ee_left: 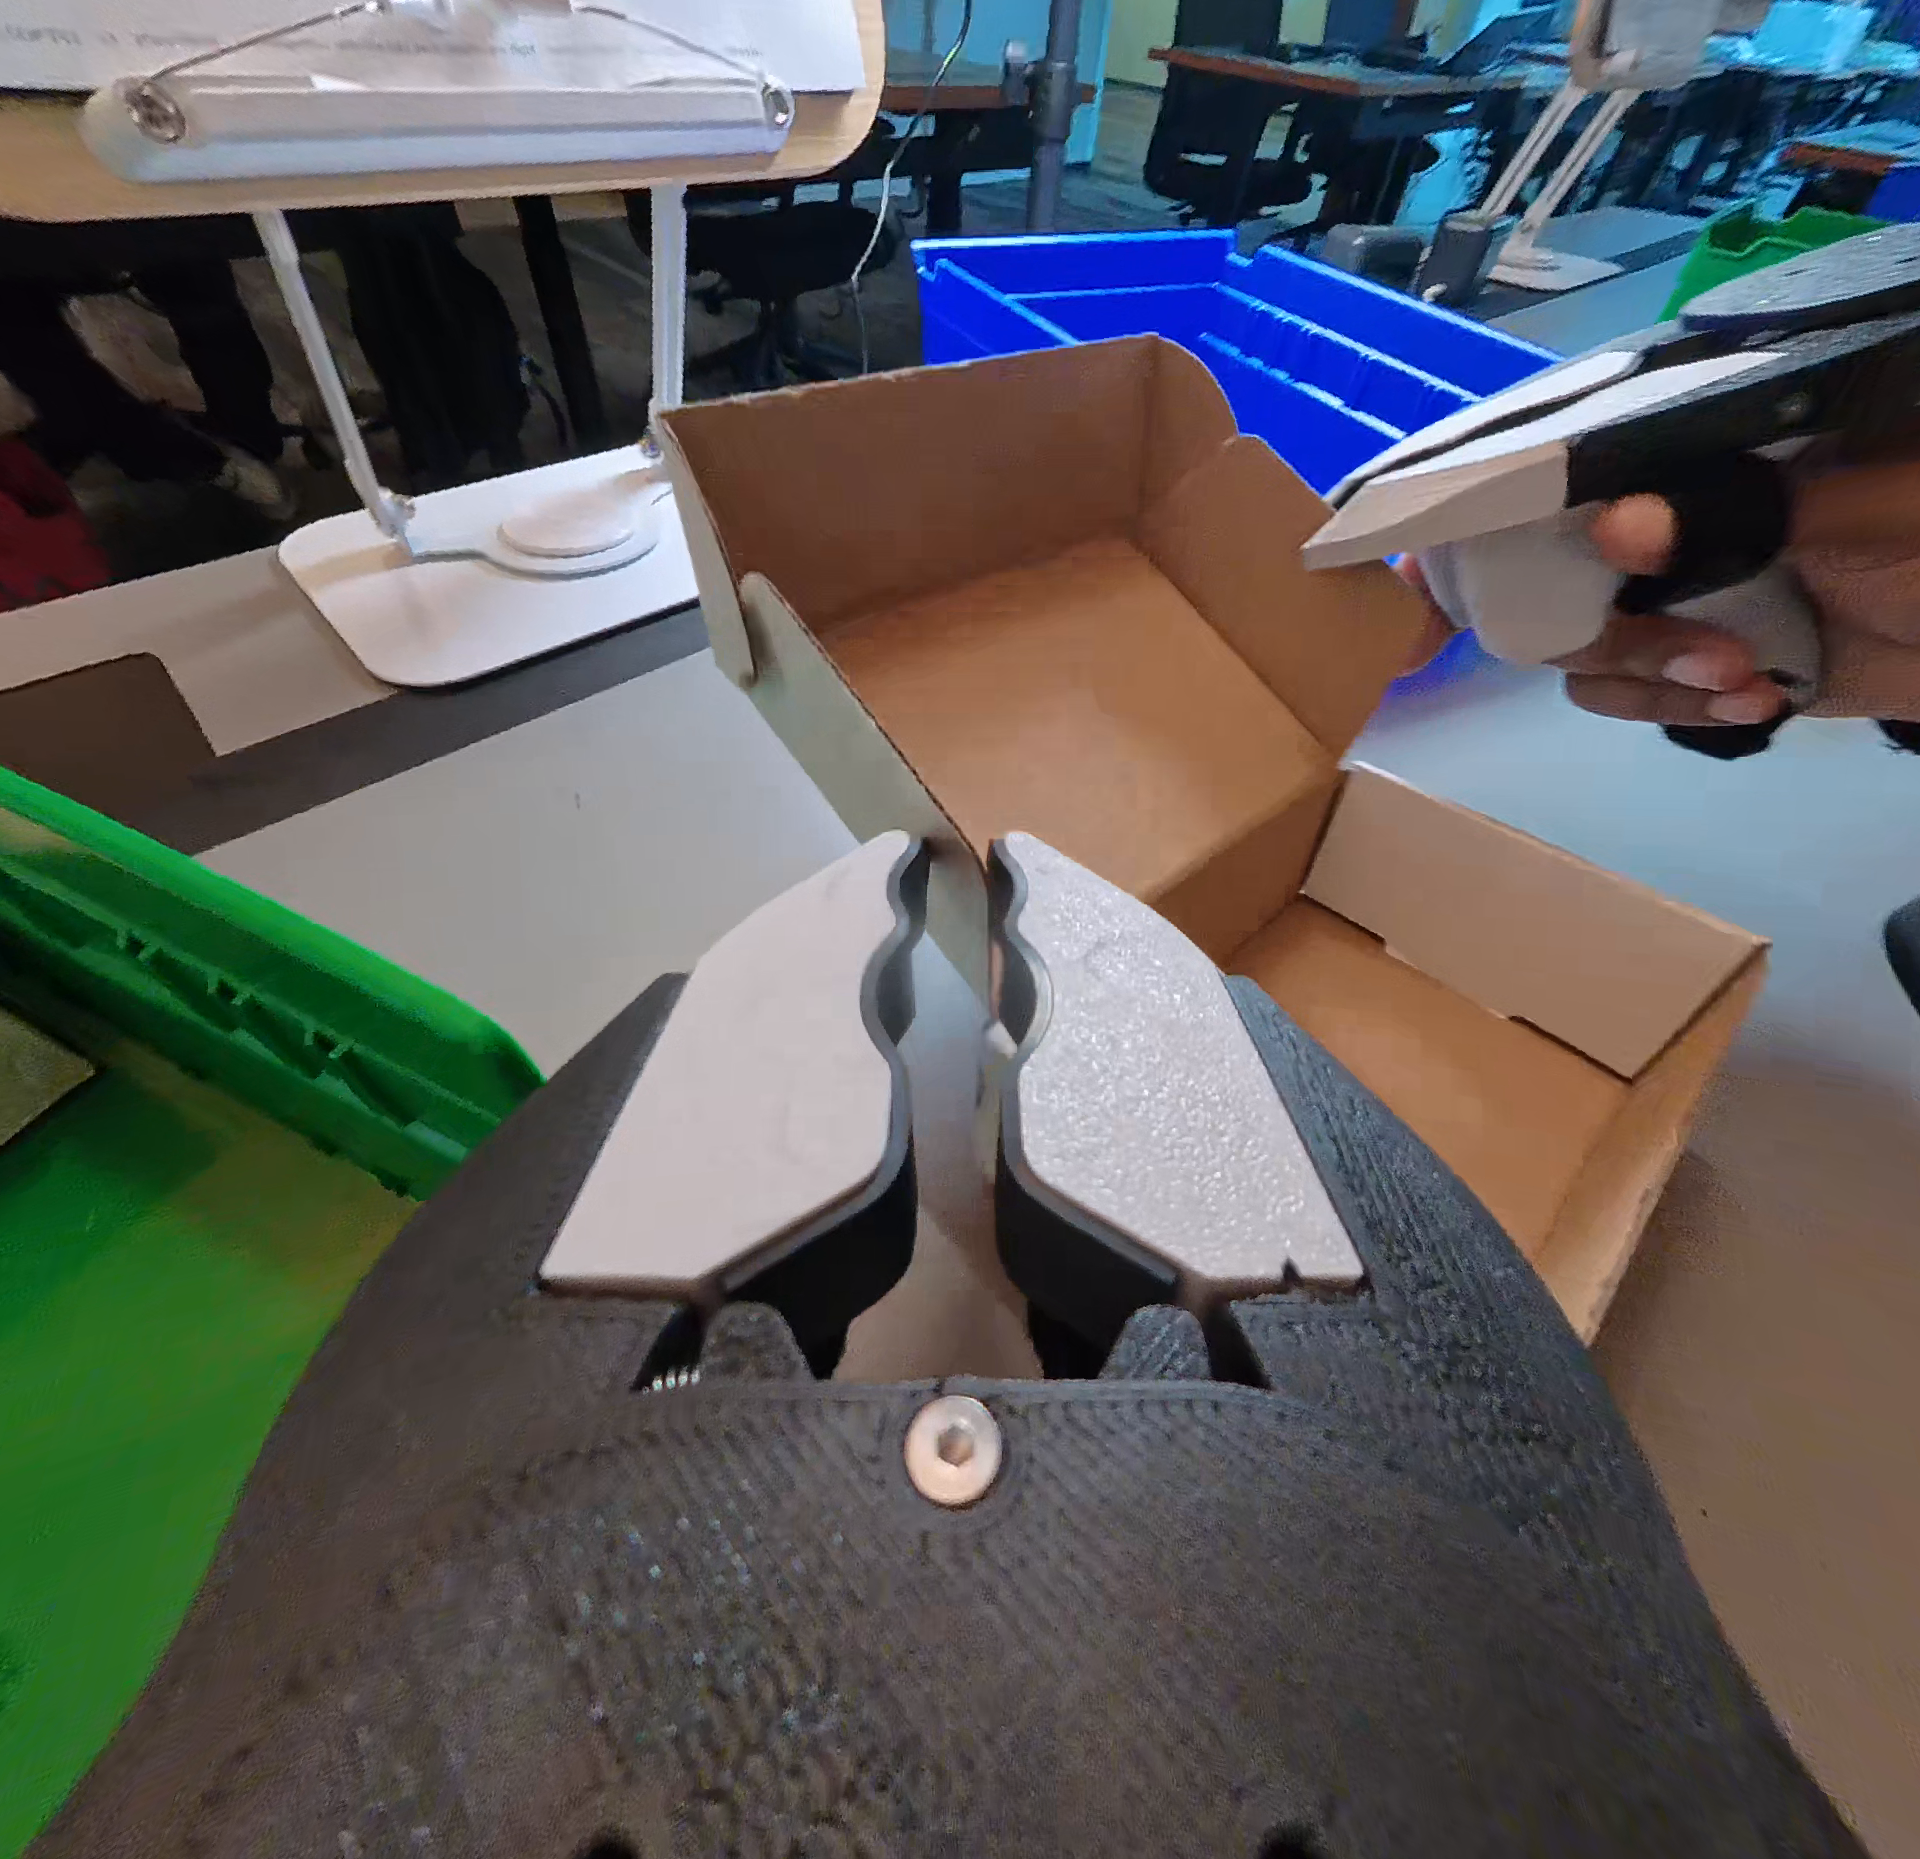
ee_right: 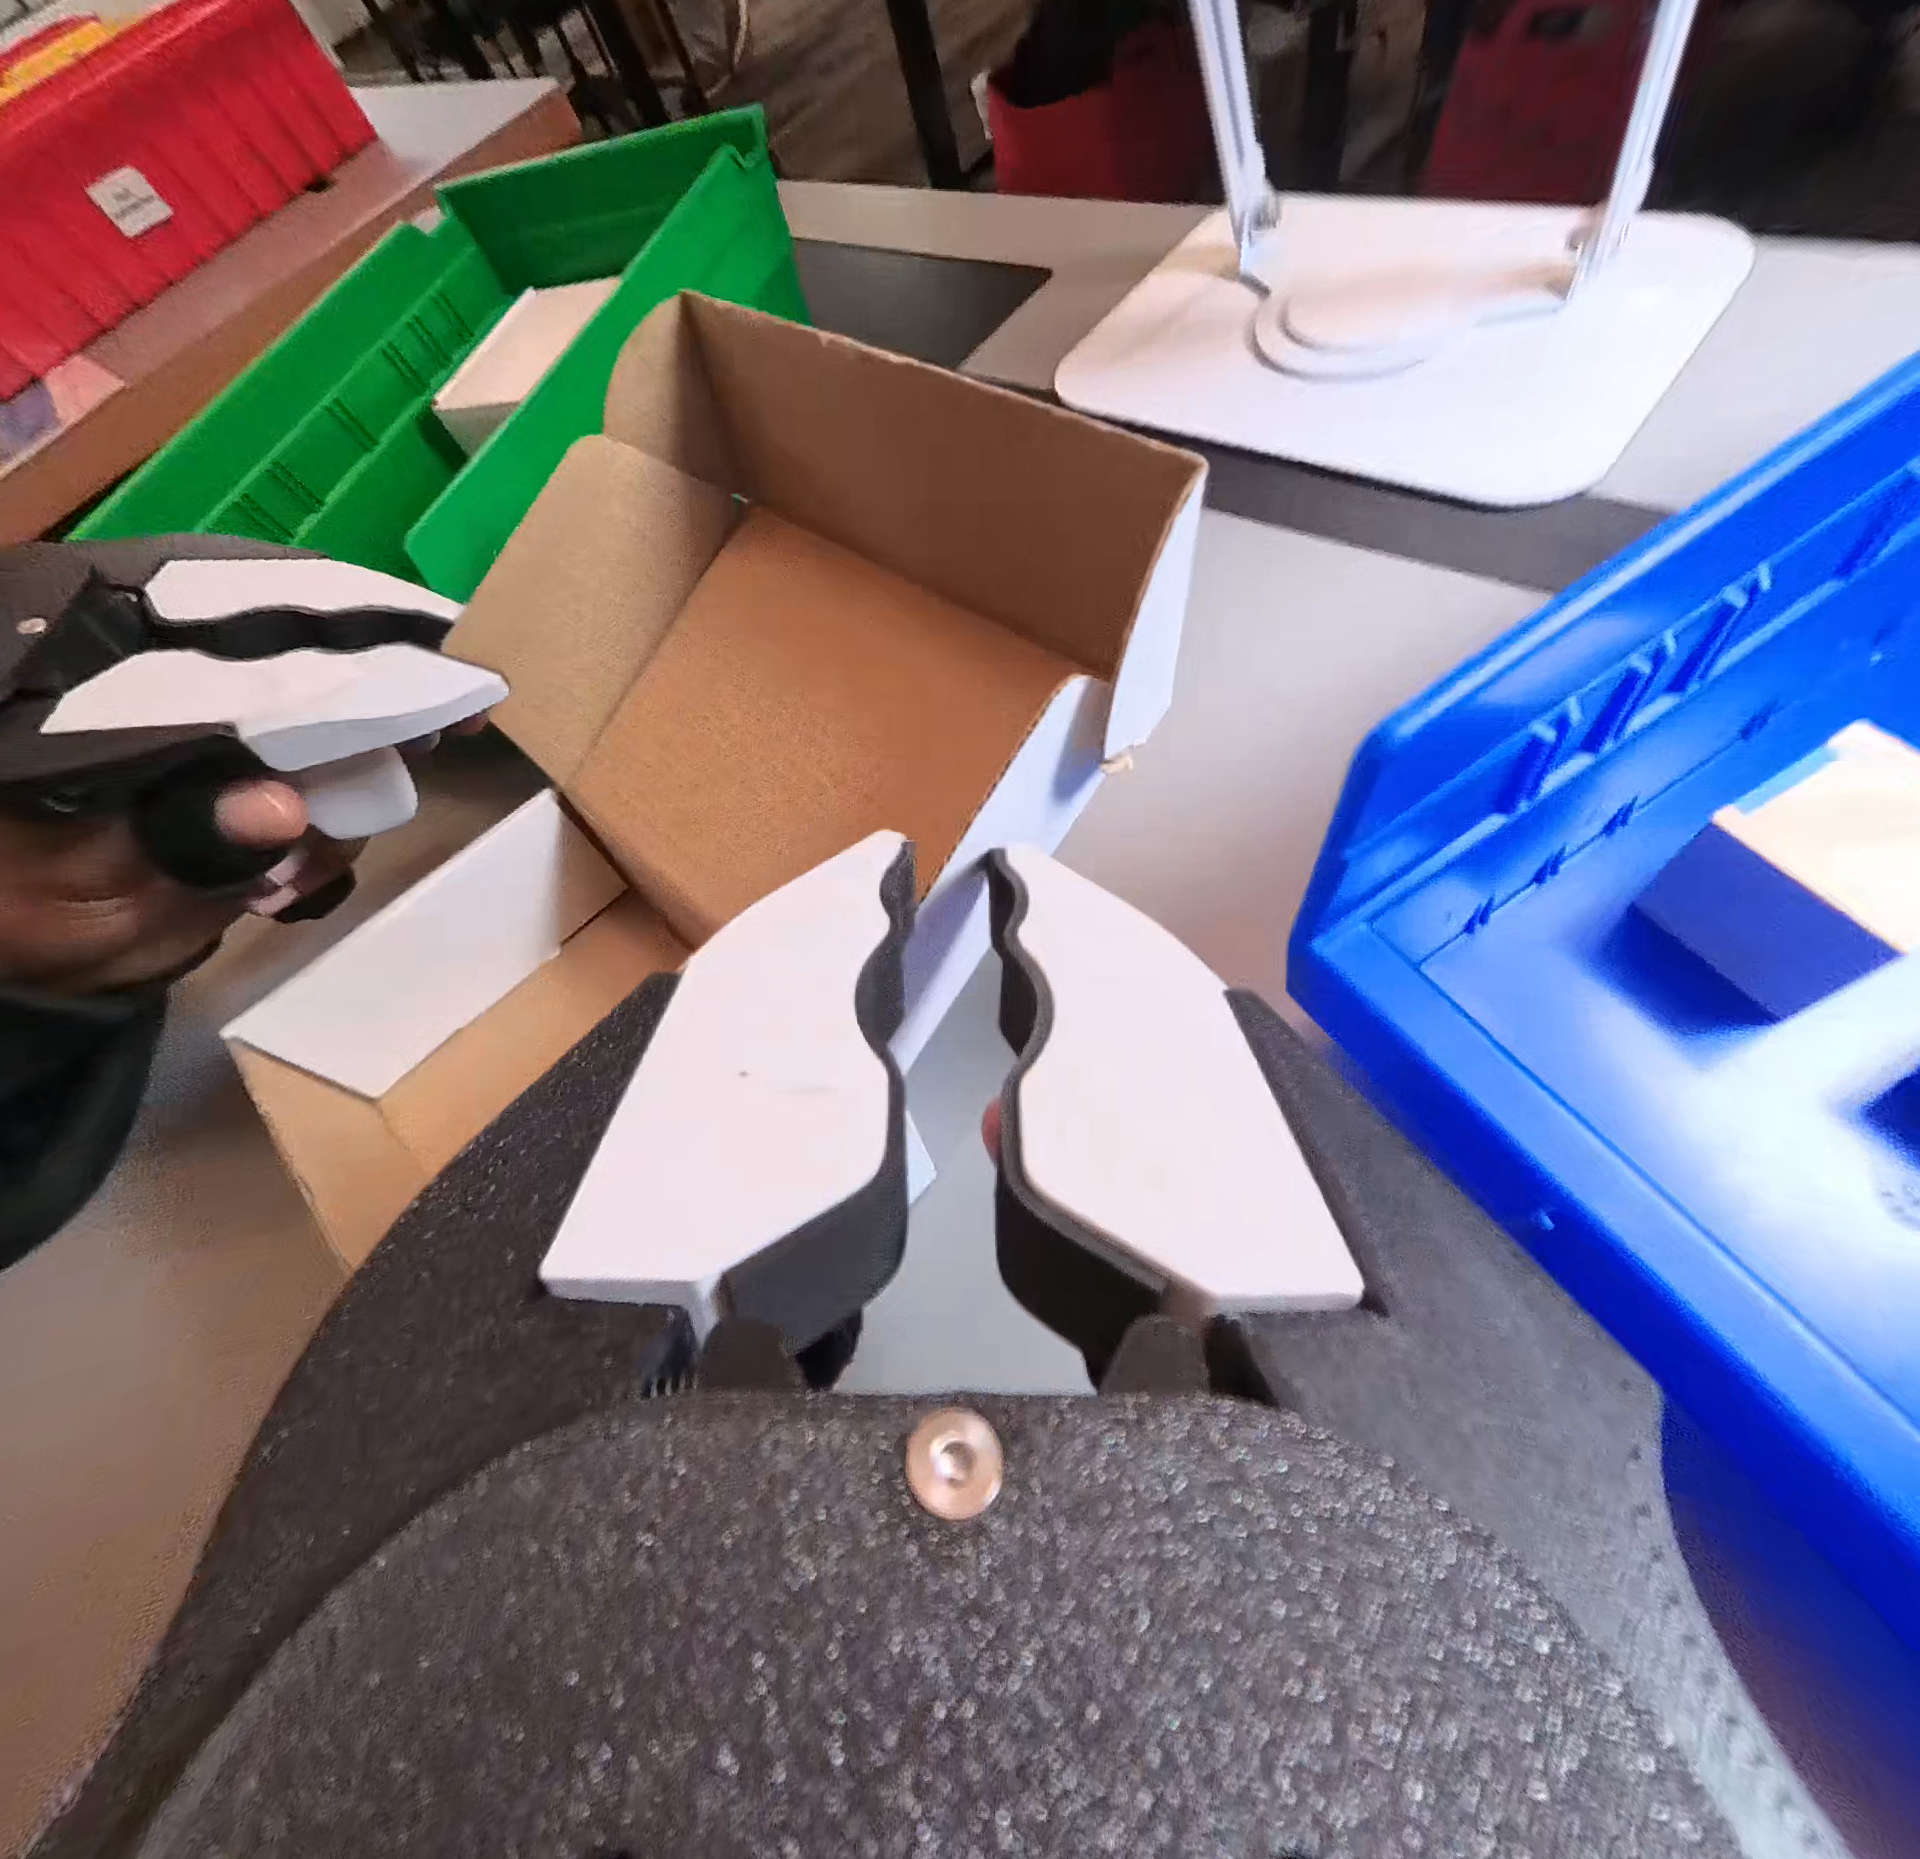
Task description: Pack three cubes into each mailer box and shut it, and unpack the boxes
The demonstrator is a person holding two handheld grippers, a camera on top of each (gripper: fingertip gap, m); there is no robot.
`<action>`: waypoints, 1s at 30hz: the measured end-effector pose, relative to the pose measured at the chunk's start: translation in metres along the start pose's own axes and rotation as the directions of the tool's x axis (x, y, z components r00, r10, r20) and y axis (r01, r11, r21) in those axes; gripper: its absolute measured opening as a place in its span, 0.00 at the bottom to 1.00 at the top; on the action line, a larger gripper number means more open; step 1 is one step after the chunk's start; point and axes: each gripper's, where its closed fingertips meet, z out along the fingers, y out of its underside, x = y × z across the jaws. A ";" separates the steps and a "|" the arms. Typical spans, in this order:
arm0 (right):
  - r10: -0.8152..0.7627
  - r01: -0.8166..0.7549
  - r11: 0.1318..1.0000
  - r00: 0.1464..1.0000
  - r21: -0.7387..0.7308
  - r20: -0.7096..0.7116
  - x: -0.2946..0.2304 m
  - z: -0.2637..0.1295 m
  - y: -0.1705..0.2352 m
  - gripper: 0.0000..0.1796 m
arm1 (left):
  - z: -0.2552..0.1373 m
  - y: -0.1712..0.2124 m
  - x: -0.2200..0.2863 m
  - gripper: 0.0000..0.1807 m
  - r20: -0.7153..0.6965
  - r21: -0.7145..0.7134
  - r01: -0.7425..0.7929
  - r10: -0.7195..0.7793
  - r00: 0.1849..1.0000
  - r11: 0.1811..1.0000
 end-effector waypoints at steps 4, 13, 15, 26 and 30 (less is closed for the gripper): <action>-0.193 0.192 0.975 0.981 0.109 -0.002 -0.019 -0.010 -0.007 0.07 | -0.014 -0.002 0.012 0.07 -0.062 0.034 -0.049 0.051 0.997 0.998; -0.590 0.579 0.775 0.806 0.254 -0.037 -0.069 -0.060 0.036 0.07 | -0.062 0.025 0.058 0.07 -0.329 -0.037 -0.067 0.051 0.943 0.997; -0.614 0.588 0.771 0.788 0.246 0.039 -0.084 -0.068 0.053 0.07 | -0.072 0.031 0.070 0.09 -0.398 -0.066 -0.060 0.029 0.917 0.996; -0.417 0.505 0.863 0.741 -0.028 0.526 -0.116 -0.092 0.122 0.27 | -0.115 0.073 0.116 0.38 -0.715 -0.290 -0.233 -0.048 0.698 0.928; -0.423 0.555 0.827 0.719 -0.088 0.552 -0.114 -0.098 0.128 0.35 | -0.121 0.082 0.108 0.41 -0.706 -0.333 -0.344 0.010 0.708 0.878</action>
